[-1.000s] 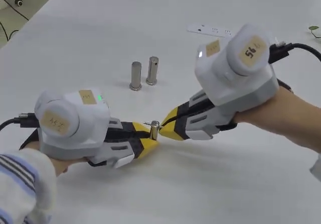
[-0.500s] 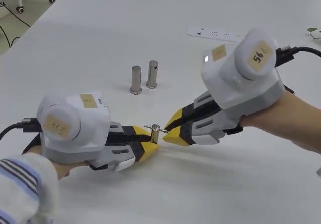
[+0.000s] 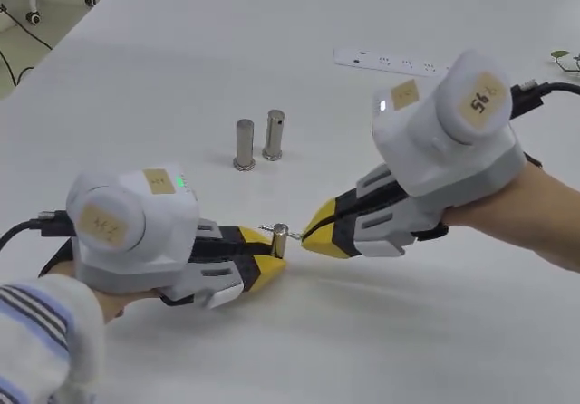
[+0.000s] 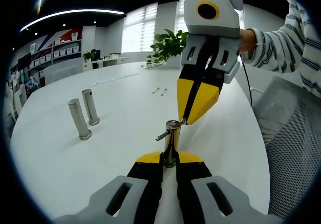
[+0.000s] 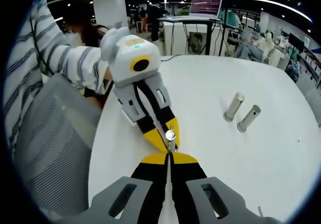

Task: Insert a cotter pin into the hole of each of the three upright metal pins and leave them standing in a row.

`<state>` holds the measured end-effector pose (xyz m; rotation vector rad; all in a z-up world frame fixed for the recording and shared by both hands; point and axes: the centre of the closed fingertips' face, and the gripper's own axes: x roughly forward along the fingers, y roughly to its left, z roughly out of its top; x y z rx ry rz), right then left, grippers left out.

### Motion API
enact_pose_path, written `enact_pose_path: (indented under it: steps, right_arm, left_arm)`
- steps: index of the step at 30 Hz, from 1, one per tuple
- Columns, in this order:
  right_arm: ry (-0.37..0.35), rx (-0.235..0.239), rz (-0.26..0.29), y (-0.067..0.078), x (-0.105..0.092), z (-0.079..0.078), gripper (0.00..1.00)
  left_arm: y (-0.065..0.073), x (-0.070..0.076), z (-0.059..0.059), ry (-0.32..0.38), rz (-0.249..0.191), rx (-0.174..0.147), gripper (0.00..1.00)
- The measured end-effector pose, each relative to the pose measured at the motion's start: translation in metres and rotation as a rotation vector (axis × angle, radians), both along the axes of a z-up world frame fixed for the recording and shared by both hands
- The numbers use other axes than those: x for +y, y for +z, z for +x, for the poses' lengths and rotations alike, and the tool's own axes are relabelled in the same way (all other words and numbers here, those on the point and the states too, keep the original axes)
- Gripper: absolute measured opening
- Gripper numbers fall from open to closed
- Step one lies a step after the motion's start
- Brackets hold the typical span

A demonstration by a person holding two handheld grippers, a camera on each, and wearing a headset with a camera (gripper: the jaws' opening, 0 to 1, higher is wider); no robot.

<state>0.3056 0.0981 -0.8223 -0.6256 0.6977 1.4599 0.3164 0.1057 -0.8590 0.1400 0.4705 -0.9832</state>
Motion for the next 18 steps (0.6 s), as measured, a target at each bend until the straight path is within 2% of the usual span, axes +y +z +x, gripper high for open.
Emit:
enact_pose_path:
  steps: [6,18]
  right_arm:
    - [0.004,-0.006,0.017,0.0023,0.004,0.0009,0.03]
    - [0.023,-0.019,0.007,0.0019,0.0052,0.0006,0.03]
  left_arm:
    - [-0.0001,-0.0008,-0.0002,0.0,-0.001,0.002,0.07]
    - [-0.0004,-0.0016,-0.0002,-0.001,-0.002,0.006,0.07]
